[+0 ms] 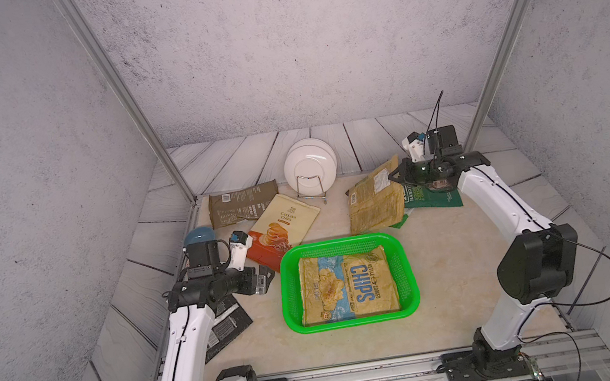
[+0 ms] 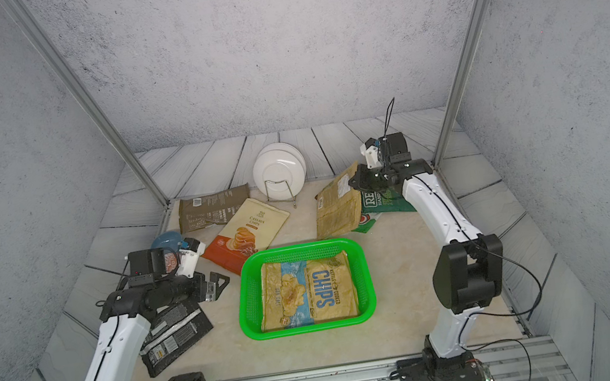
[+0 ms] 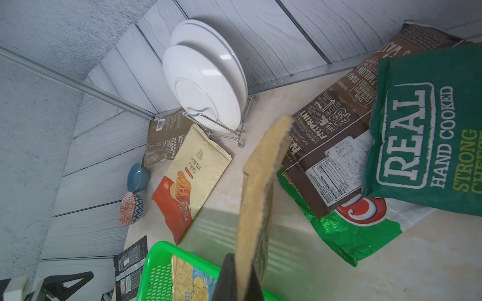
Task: Put the potato chips into the basket
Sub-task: Pick up the potato chip from the center of the board.
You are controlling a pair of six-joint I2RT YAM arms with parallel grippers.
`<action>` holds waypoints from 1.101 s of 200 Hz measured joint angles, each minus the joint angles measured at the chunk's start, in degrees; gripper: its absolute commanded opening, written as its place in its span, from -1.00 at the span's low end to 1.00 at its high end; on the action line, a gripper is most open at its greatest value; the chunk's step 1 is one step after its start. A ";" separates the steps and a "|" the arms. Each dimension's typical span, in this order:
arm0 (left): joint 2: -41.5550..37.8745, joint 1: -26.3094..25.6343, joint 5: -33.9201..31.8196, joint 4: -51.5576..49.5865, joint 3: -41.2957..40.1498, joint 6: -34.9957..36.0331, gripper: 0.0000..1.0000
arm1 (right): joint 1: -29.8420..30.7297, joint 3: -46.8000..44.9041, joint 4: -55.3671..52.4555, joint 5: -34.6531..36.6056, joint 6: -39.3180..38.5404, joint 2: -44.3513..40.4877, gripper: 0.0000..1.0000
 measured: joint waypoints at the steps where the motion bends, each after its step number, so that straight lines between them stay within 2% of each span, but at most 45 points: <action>1: 0.00 0.00 -0.04 0.00 0.00 0.02 0.98 | 0.07 0.00 -0.09 0.02 0.07 -0.26 -1.00; 66: -0.37 0.00 -1.18 0.15 0.00 -0.02 0.98 | 3.48 -0.11 -1.29 0.02 3.13 -14.05 -1.00; 112: -1.11 0.00 -4.00 0.61 0.00 -0.98 0.99 | 7.41 -1.29 -4.46 -0.24 4.33 -19.02 -1.00; 164: -1.49 0.00 -8.92 1.66 0.00 -2.38 0.99 | 18.45 -6.40 -3.65 -1.07 8.09 -24.20 -1.00; 220: -1.25 0.00 -11.61 1.68 0.00 -2.82 1.00 | 31.15 -11.43 7.02 -0.74 15.13 -23.82 -1.00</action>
